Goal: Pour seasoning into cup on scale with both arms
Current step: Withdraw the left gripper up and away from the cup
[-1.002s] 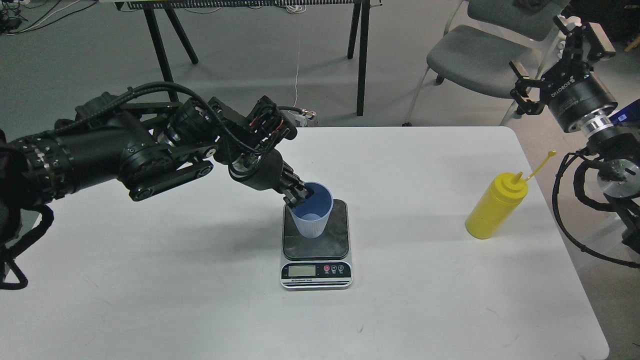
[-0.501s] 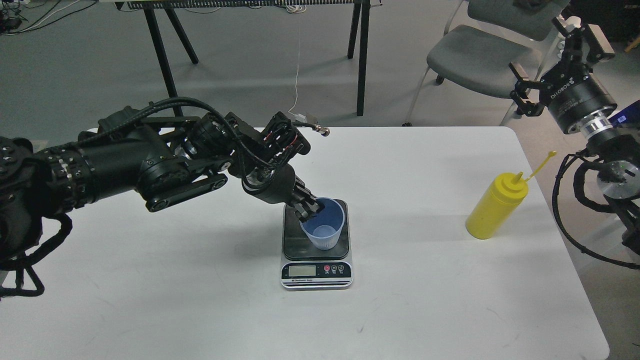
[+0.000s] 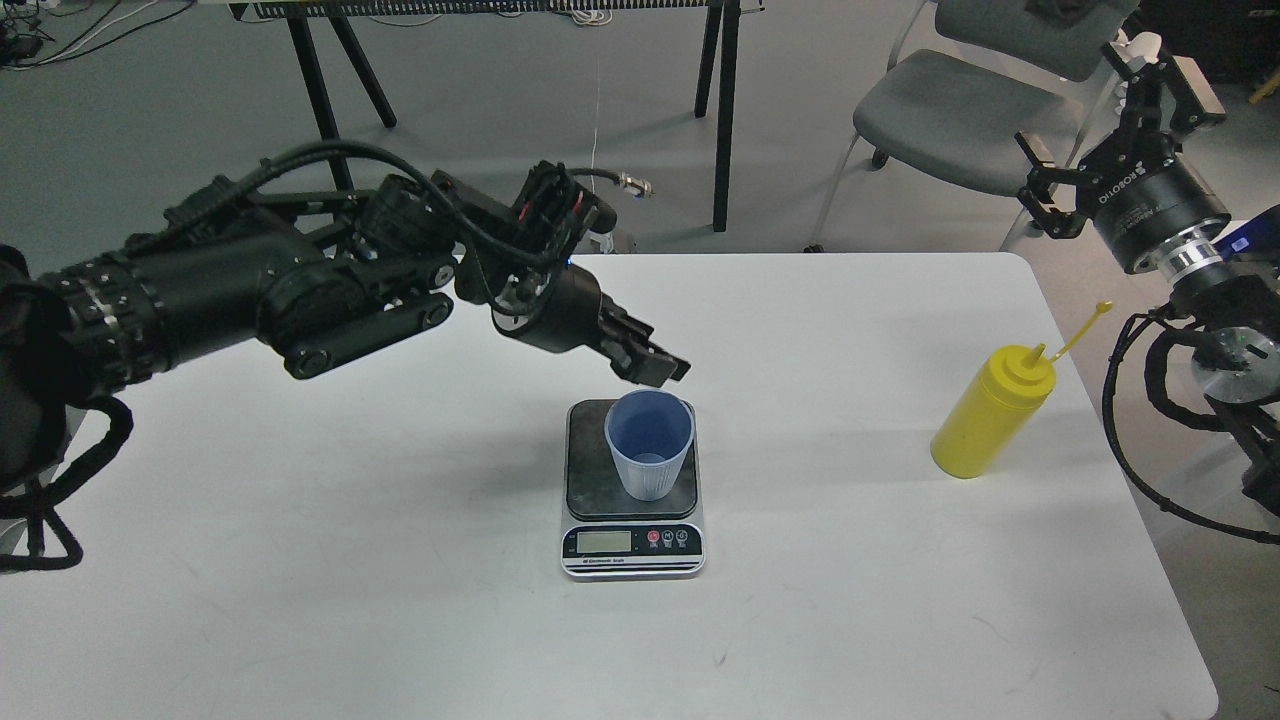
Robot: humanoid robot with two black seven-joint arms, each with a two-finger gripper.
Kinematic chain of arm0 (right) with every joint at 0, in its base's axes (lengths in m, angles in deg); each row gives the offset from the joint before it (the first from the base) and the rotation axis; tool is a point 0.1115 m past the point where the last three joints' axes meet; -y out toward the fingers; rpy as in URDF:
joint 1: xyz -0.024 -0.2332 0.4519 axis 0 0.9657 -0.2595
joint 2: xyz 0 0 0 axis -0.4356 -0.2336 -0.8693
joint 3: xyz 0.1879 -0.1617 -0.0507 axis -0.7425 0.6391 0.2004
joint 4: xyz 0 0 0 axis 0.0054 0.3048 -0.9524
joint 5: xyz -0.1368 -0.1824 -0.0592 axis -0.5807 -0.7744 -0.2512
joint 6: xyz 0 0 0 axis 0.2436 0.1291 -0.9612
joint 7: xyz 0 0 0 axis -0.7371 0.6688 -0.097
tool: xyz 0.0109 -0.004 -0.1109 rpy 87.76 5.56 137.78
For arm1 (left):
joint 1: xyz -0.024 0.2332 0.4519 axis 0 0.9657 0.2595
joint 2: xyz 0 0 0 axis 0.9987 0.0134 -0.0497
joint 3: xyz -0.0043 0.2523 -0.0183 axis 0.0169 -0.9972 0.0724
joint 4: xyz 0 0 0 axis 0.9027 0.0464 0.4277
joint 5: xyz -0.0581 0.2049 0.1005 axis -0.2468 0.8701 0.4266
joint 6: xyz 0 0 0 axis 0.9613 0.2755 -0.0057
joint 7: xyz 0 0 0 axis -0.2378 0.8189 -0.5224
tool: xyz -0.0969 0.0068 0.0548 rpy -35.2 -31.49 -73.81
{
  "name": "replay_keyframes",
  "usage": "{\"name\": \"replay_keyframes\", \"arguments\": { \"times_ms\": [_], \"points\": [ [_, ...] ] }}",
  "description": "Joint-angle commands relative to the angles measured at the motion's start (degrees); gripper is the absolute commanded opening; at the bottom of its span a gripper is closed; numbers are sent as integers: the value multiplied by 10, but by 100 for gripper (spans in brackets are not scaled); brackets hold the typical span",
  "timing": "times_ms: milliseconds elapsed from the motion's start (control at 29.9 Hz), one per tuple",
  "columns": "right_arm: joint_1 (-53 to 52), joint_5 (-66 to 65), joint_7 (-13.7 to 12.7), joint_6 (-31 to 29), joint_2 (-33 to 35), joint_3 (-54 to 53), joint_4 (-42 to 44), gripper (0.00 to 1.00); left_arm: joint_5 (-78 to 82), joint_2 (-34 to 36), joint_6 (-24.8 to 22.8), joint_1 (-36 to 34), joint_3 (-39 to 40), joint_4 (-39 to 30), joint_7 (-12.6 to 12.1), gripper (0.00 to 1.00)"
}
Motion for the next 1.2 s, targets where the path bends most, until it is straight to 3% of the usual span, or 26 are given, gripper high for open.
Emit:
{"name": "replay_keyframes", "arguments": {
  "times_ms": [0, 134, 234, 434, 568, 702, 835, 1169],
  "points": [
    [0, 13, -1, 0, 6, -14, 2, 99, -154, 31, 0, -38, 86, 77, 0, 96],
    [15, 114, -21, 0, 42, -16, 1, 99, -395, 62, 0, -29, 164, 191, 0, 97],
    [21, 217, -48, 0, 106, -7, -7, 99, -561, 69, 0, 31, 168, 253, 0, 97],
    [149, 353, -57, 0, 201, -10, -87, 98, -758, 82, 0, 141, 177, 265, 0, 99],
    [279, 443, -56, 0, 226, -11, -151, 99, -793, 73, 0, 179, 203, 265, 0, 99],
    [366, 466, -43, 0, 224, -12, -221, 100, -794, 48, 0, 201, 224, 267, 0, 99],
    [396, 459, -13, 0, 199, -8, -263, 100, -794, 41, 0, 219, 236, 267, 0, 99],
    [404, 392, -13, 0, 72, -8, -266, 100, -791, 30, 0, 243, 233, 291, 0, 99]
  ]
}}
